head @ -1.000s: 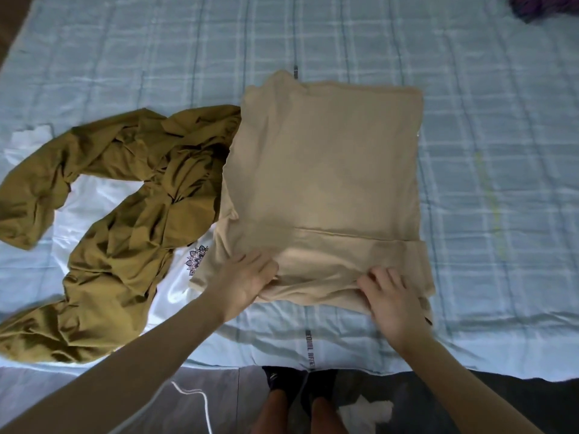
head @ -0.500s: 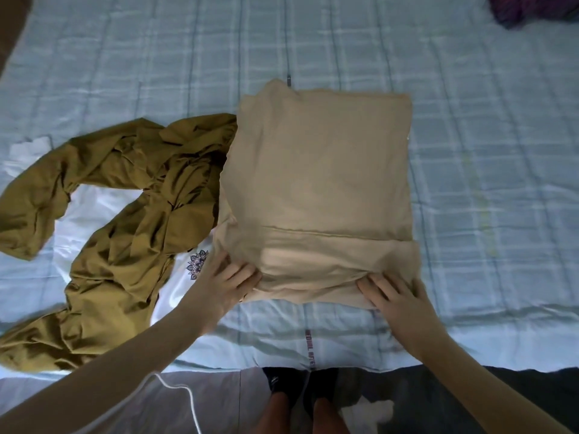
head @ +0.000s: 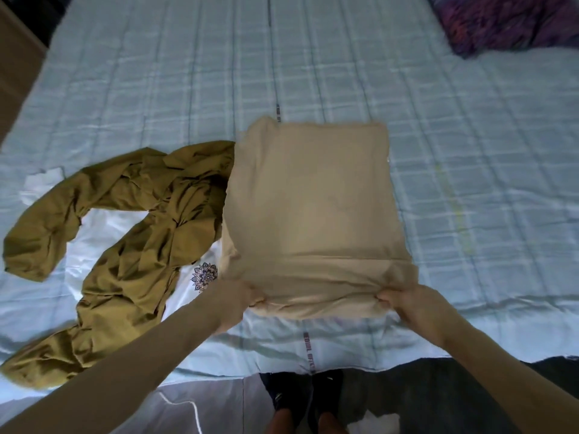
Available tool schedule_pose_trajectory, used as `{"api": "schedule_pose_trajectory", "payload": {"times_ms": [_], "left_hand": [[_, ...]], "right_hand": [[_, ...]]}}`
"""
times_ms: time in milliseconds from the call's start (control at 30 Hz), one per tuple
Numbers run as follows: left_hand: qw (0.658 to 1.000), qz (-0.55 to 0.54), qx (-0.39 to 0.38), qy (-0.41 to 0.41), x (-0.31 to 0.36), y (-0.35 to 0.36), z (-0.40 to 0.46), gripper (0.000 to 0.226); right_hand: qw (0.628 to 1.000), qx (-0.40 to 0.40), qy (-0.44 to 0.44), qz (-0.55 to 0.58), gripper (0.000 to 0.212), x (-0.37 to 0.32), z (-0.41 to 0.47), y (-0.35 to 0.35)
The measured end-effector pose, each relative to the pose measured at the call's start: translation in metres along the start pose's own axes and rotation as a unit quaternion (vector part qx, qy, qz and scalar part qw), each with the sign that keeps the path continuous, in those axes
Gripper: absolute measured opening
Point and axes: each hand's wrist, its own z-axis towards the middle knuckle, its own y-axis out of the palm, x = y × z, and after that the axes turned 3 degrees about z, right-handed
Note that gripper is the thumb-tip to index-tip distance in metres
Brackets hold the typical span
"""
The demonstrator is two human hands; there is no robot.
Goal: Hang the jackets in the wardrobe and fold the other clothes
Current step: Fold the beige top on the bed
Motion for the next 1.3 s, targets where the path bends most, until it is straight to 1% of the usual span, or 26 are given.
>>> {"api": "schedule_pose_trajectory", "payload": {"times_ms": [33, 100, 167, 200, 233, 367, 433, 500, 533, 600, 667, 733, 800, 867, 900, 933, 967, 1000, 1033, 1067, 1100, 1133, 1167, 1200, 1233, 1300], "left_hand": [[0.999, -0.027, -0.014, 0.022, 0.005, -0.001, -0.005, 0.06], [0.993, -0.068, -0.075, 0.061, 0.015, 0.003, -0.017, 0.052], [0.981, -0.084, -0.141, 0.104, 0.022, 0.012, -0.025, 0.044], [0.975, -0.094, -0.164, 0.12, 0.026, 0.013, -0.028, 0.041], [0.971, -0.109, -0.175, 0.124, 0.028, 0.014, -0.028, 0.041], [0.961, -0.186, -0.191, 0.073, 0.012, 0.002, -0.013, 0.053], [0.955, -0.217, -0.194, 0.059, -0.001, -0.011, -0.001, 0.054], [0.956, -0.239, -0.168, 0.028, -0.014, -0.027, 0.012, 0.052], [0.952, -0.267, -0.15, 0.006, -0.022, -0.034, 0.02, 0.05], [0.945, -0.304, -0.118, -0.026, -0.036, -0.048, 0.037, 0.046], [0.957, -0.277, -0.067, -0.05, -0.045, -0.059, 0.059, 0.049], [0.956, -0.274, -0.035, -0.094, -0.049, -0.059, 0.082, 0.039], [0.933, -0.323, -0.036, -0.154, -0.051, -0.054, 0.105, 0.033], [0.9, -0.367, -0.069, -0.223, -0.049, -0.05, 0.119, 0.026], [0.899, -0.359, -0.083, -0.238, -0.047, -0.049, 0.124, 0.031], [0.909, -0.329, -0.091, -0.24, -0.044, -0.047, 0.128, 0.037], [0.926, -0.276, -0.082, -0.244, -0.042, -0.044, 0.131, 0.039], [0.947, -0.205, -0.05, -0.243, -0.041, -0.04, 0.133, 0.037], [0.962, -0.136, -0.002, -0.238, -0.039, -0.036, 0.133, 0.031], [0.97, -0.077, 0.068, -0.22, -0.039, -0.03, 0.132, 0.026], [0.969, -0.048, 0.155, -0.187, -0.038, -0.022, 0.126, 0.025], [0.963, -0.043, 0.225, -0.146, -0.036, -0.015, 0.118, 0.032], [0.952, -0.061, 0.282, -0.1, -0.033, -0.008, 0.11, 0.042], [0.944, -0.075, 0.316, -0.056, -0.028, -0.003, 0.101, 0.051], [0.943, -0.074, 0.323, -0.02, -0.022, 0.004, 0.093, 0.054], [0.956, -0.061, 0.287, 0.012, -0.014, 0.02, 0.081, 0.048]], "right_hand": [[1.0, -0.028, 0.001, 0.004, 0.051, 0.002, -0.009, 0.001], [0.996, -0.086, 0.012, 0.021, 0.031, 0.0, -0.028, -0.002], [0.987, -0.154, -0.006, 0.041, 0.032, -0.001, -0.04, -0.002], [0.979, -0.196, 0.003, 0.055, 0.033, -0.004, -0.043, -0.005], [0.974, -0.214, 0.018, 0.068, 0.034, -0.004, -0.043, -0.006], [0.973, -0.192, 0.059, 0.114, 0.043, 0.005, -0.027, -0.012], [0.971, -0.177, 0.083, 0.137, 0.042, 0.013, -0.011, -0.023], [0.962, -0.168, 0.131, 0.168, 0.041, 0.019, 0.007, -0.039], [0.959, -0.16, 0.149, 0.182, 0.04, 0.023, 0.017, -0.045], [0.958, -0.146, 0.177, 0.174, 0.038, 0.031, 0.039, -0.056], [0.953, -0.122, 0.211, 0.178, 0.035, 0.04, 0.064, -0.063], [0.943, -0.092, 0.252, 0.198, 0.03, 0.047, 0.087, -0.064], [0.935, -0.068, 0.272, 0.218, 0.031, 0.049, 0.107, -0.061], [0.928, -0.086, 0.287, 0.223, 0.035, 0.049, 0.12, -0.052], [0.928, -0.103, 0.295, 0.203, 0.037, 0.049, 0.124, -0.047], [0.932, -0.111, 0.301, 0.171, 0.037, 0.051, 0.128, -0.041], [0.936, -0.105, 0.309, 0.135, 0.036, 0.053, 0.131, -0.035], [0.939, -0.084, 0.32, 0.099, 0.035, 0.053, 0.132, -0.029], [0.941, -0.053, 0.331, 0.056, 0.034, 0.05, 0.131, -0.026], [0.945, -0.004, 0.326, 0.003, 0.035, 0.047, 0.129, -0.023], [0.952, 0.048, 0.299, -0.053, 0.037, 0.041, 0.124, -0.018], [0.956, 0.11, 0.257, -0.09, 0.039, 0.034, 0.117, -0.013], [0.956, 0.176, 0.214, -0.094, 0.039, 0.024, 0.11, -0.009], [0.956, 0.212, 0.19, -0.074, 0.037, 0.011, 0.103, -0.005], [0.957, 0.22, 0.181, -0.055, 0.036, 0.003, 0.097, 0.002], [0.962, 0.177, 0.205, -0.031, 0.036, -0.003, 0.089, 0.021]]}}
